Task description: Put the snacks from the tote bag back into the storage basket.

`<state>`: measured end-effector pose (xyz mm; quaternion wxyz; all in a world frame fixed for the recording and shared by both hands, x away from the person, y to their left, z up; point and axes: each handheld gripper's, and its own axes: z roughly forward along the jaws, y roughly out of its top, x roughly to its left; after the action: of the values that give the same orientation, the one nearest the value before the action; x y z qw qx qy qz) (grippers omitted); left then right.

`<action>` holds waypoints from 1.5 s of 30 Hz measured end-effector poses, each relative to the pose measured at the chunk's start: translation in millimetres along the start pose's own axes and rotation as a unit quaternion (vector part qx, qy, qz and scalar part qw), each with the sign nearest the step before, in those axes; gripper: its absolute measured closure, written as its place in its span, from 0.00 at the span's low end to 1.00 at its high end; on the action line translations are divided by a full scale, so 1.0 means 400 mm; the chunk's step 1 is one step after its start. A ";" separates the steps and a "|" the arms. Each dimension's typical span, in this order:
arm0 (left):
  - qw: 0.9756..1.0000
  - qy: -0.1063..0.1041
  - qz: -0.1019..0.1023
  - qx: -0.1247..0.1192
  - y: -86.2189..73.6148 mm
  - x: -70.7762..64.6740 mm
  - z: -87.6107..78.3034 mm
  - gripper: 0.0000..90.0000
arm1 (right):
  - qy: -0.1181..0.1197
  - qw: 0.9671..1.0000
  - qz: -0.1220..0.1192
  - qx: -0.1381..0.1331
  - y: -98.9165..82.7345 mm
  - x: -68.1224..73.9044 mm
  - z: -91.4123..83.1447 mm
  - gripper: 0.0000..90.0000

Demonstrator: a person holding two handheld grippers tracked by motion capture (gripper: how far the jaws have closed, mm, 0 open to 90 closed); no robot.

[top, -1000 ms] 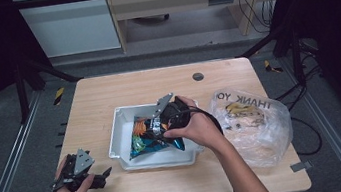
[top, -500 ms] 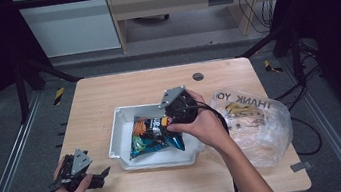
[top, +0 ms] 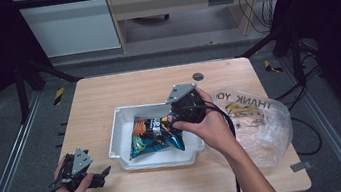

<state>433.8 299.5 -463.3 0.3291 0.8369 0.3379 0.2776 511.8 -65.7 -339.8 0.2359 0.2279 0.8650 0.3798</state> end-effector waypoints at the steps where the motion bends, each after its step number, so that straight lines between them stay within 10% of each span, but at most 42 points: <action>1: 1.000 0.001 0.000 0.002 0.000 0.000 -0.002 0.04 | -0.007 1.000 0.006 -0.004 -0.003 -0.001 -0.005 0.07; 24: 0.999 0.019 -0.022 -0.015 -0.006 0.016 -0.015 0.04 | -0.114 0.989 0.092 -0.036 -0.109 -0.029 -0.133 0.09; 45: 0.999 0.027 -0.034 -0.024 -0.009 0.027 -0.023 0.04 | -0.202 0.964 0.165 -0.052 -0.240 -0.040 -0.235 0.11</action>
<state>432.9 312.8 -457.4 0.3492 0.8089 0.3684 0.2966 448.9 -184.9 -353.1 0.3511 0.4268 0.7288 0.4042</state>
